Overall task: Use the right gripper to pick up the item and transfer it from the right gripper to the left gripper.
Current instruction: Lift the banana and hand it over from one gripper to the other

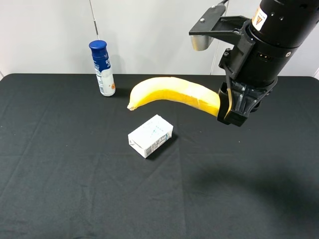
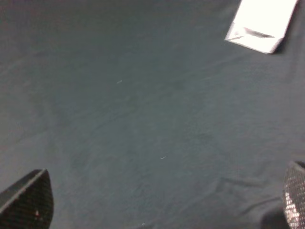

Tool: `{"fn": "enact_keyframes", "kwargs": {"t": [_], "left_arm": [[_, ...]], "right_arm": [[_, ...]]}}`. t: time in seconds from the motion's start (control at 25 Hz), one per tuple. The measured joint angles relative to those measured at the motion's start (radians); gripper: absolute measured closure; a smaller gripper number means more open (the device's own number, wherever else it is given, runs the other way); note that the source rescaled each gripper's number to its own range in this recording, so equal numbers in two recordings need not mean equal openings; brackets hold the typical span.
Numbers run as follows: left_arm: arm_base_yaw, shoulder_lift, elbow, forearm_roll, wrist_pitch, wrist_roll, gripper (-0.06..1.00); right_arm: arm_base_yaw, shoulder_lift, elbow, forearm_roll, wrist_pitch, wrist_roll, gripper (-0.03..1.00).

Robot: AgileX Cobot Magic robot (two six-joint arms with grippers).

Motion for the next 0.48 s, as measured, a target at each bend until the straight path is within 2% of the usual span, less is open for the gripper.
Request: {"fn": "enact_keyframes", "kwargs": {"t": [0.16, 0.48], "left_arm": [[-0.093, 0.071, -0.042, 0.015, -0.003, 0.023, 0.02], [-0.344, 0.265, -0.163, 0.082, -0.004, 0.024, 0.02]], "right_arm": [[0.000, 0.000, 0.001, -0.002, -0.001, 0.000, 0.92], [0.000, 0.000, 0.002, -0.006, -0.001, -0.001, 0.92]]}}
